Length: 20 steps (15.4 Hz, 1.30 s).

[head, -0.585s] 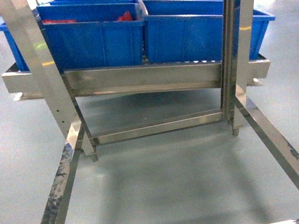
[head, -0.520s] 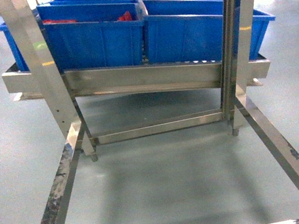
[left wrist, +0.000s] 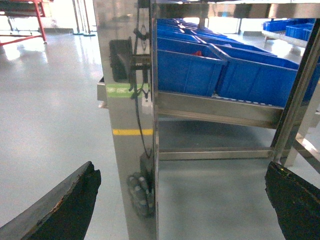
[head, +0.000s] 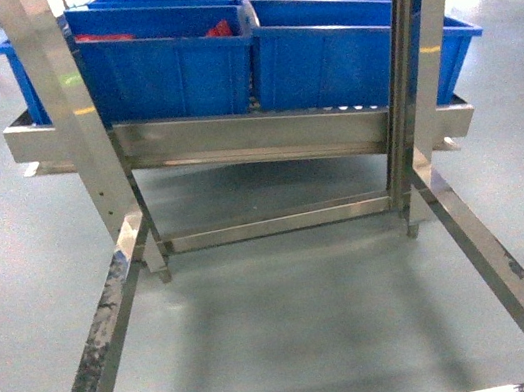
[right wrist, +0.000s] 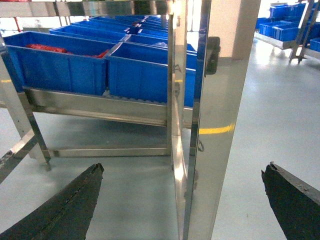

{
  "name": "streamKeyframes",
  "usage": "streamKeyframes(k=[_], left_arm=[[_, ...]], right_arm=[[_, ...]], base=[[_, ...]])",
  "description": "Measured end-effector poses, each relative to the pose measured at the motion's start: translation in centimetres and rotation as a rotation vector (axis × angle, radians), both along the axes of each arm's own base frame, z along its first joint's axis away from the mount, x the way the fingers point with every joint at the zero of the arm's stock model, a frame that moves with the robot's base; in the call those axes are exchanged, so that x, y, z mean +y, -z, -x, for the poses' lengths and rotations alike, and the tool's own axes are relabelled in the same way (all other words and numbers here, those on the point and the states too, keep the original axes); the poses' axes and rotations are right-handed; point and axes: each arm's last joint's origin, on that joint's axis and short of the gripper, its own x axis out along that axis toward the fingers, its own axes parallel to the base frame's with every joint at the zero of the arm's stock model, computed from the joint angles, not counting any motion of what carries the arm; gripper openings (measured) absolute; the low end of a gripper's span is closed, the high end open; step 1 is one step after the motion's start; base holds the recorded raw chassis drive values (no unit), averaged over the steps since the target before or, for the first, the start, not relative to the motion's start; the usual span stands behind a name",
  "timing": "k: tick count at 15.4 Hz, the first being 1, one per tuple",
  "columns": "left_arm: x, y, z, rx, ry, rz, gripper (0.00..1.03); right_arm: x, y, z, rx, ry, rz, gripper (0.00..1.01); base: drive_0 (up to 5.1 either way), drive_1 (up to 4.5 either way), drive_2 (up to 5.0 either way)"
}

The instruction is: Pick capacitor and pack into box

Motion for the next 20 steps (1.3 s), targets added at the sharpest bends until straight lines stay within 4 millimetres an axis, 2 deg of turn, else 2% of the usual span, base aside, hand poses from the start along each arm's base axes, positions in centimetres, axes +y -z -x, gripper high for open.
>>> streamKeyframes(k=[20], left_arm=[[0.0,0.0,0.0,0.0,-0.002,0.001,0.98]], right_arm=[[0.0,0.02,0.0,0.002,-0.001,0.002,0.98]], base=[[0.0,0.0,0.0]])
